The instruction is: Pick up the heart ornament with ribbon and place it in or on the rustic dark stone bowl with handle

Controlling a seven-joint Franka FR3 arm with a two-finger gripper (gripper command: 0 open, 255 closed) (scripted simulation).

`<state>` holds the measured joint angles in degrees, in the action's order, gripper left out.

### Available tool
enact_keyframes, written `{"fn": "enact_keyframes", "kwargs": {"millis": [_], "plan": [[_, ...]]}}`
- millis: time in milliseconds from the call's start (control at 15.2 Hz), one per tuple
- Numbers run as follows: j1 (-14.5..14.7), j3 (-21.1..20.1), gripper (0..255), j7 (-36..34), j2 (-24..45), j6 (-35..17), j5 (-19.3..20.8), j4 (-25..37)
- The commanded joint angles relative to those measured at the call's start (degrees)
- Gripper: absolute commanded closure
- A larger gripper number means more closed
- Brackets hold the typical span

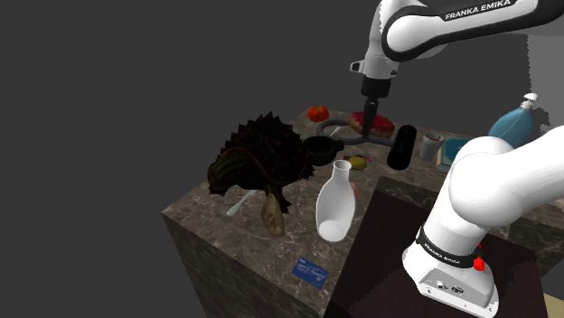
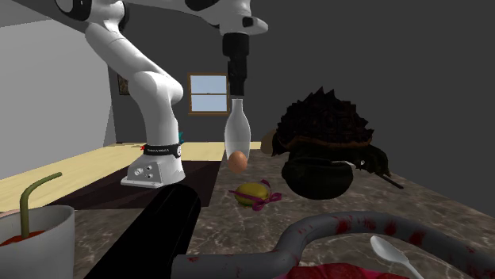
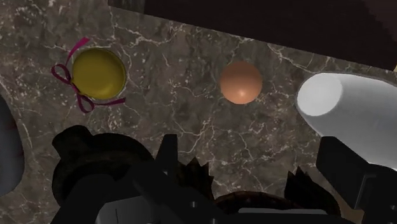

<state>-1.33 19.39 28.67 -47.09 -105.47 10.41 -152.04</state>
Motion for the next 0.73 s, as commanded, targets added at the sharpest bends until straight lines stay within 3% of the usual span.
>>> {"fn": "enact_keyframes", "kwargs": {"millis": [0,330,660], "plan": [[-0.11,2.97,0,4.30,2.21,-3.09,2.24,-1.36],[0.27,10.52,0,14.58,9.92,-10.76,6.88,-2.35],[2.54,18.59,0,25.37,20.76,-19.52,9.08,-1.02]]}}
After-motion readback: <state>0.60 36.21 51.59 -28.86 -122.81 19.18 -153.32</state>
